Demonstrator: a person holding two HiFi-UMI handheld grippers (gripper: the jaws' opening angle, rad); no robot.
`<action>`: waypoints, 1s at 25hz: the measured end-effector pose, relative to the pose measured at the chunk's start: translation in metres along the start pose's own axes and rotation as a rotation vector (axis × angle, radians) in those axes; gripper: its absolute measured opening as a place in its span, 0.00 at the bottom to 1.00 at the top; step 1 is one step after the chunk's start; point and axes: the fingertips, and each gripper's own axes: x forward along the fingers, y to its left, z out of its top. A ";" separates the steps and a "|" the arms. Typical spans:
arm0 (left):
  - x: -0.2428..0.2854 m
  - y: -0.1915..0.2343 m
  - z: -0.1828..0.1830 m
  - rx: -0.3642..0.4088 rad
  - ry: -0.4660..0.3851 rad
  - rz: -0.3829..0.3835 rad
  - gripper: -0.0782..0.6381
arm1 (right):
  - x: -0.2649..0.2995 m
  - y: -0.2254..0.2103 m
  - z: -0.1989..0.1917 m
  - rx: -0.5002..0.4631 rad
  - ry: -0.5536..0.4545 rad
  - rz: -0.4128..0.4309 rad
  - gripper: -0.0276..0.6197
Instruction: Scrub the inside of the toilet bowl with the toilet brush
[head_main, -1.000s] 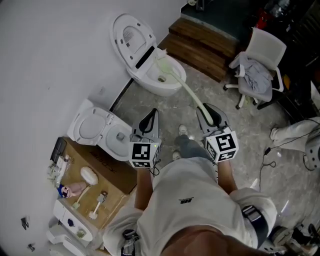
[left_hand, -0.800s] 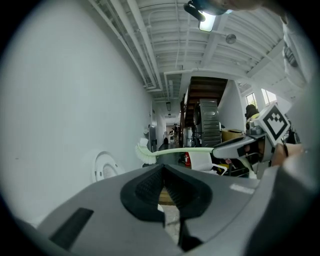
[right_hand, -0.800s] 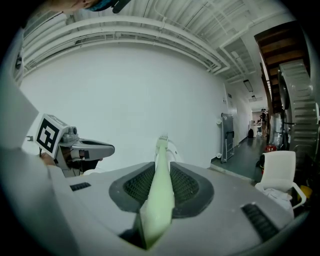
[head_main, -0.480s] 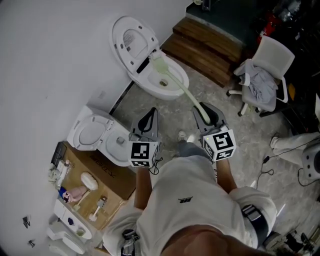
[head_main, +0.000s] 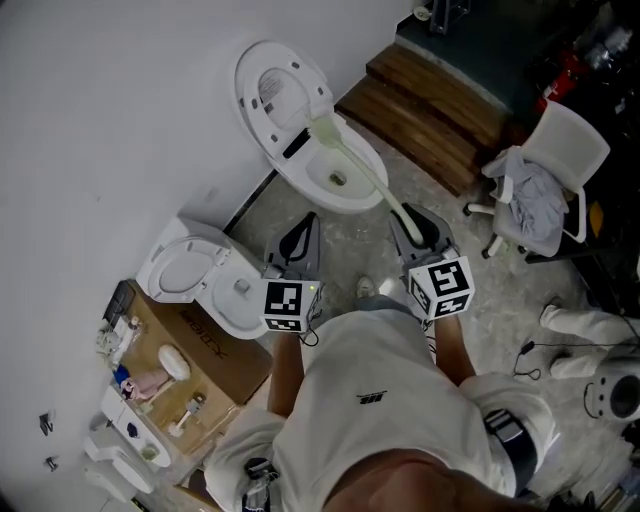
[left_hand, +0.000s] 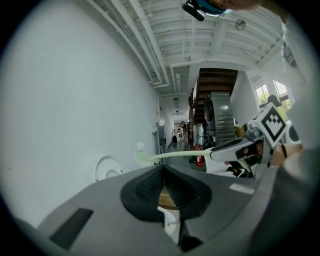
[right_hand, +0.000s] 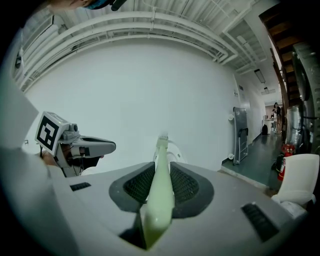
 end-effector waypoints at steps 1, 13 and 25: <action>0.005 0.002 0.001 0.000 0.000 0.004 0.12 | 0.005 -0.004 0.002 -0.001 -0.002 0.007 0.18; 0.058 0.028 0.003 -0.016 0.006 0.027 0.12 | 0.053 -0.041 0.007 -0.004 0.005 0.024 0.18; 0.125 0.091 -0.004 -0.031 0.016 0.020 0.12 | 0.138 -0.069 0.018 -0.008 0.022 0.014 0.18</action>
